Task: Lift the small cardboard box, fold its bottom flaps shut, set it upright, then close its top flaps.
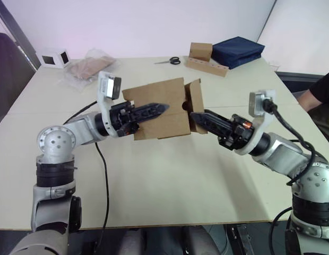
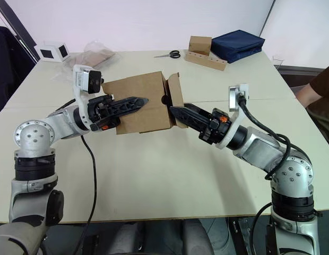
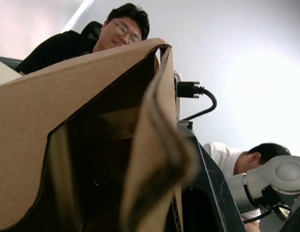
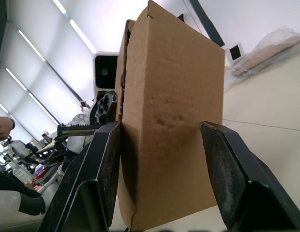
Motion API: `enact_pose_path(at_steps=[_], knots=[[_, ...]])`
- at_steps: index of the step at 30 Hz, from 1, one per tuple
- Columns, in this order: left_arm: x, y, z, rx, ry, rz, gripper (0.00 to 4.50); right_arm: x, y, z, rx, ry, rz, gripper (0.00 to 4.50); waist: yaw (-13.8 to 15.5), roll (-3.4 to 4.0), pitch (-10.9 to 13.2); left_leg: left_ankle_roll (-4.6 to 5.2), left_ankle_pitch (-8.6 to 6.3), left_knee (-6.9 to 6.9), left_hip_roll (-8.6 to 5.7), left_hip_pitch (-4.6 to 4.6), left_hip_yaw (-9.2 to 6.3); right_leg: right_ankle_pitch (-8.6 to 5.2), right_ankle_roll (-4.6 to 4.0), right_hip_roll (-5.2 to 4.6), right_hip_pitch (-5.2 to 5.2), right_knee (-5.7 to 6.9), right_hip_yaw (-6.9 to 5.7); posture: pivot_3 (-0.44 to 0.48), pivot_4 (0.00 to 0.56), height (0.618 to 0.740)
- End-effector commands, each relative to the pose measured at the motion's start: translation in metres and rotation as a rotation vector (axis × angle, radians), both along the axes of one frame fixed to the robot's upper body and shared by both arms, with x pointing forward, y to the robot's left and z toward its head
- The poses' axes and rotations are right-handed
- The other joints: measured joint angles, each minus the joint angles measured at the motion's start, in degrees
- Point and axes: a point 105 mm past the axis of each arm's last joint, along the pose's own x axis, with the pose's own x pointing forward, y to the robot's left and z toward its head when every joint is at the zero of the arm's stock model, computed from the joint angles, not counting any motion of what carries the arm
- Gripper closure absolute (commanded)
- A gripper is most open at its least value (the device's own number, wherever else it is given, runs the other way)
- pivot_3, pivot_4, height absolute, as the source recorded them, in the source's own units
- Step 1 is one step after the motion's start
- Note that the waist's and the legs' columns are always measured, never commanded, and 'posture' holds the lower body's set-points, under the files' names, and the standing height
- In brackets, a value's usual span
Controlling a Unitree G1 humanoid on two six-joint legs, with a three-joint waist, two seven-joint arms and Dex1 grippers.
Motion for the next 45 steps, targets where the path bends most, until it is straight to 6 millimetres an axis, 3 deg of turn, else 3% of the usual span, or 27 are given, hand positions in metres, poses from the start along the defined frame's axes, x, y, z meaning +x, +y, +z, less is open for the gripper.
enact_pose_path(at_steps=[1,25,45], knots=[[-0.007,0.0,0.01,-0.012,-0.065,-0.01,4.5,-0.001,-0.006,0.015,0.012,-0.066,-0.014,1.87,0.0,0.0,0.0,0.0,0.0,0.0,0.0,0.0,0.0,0.0,0.0,0.0,0.0,0.0,0.0,0.0,0.15,0.74],[-0.002,0.005,0.005,-0.009,-0.056,0.025,4.5,-0.006,-0.02,0.03,0.103,-0.046,-0.013,1.87,0.01,0.0,0.0,0.0,0.0,0.0,0.0,0.0,0.0,0.0,0.0,0.0,0.0,0.0,0.0,0.0,0.15,0.74],[-0.002,0.004,0.008,-0.022,-0.065,0.03,4.5,-0.009,-0.008,0.029,0.13,-0.034,0.023,1.87,0.0,0.0,0.0,0.0,0.0,0.0,0.0,0.0,0.0,0.0,0.0,0.0,0.0,0.0,0.0,0.0,0.15,0.74]])
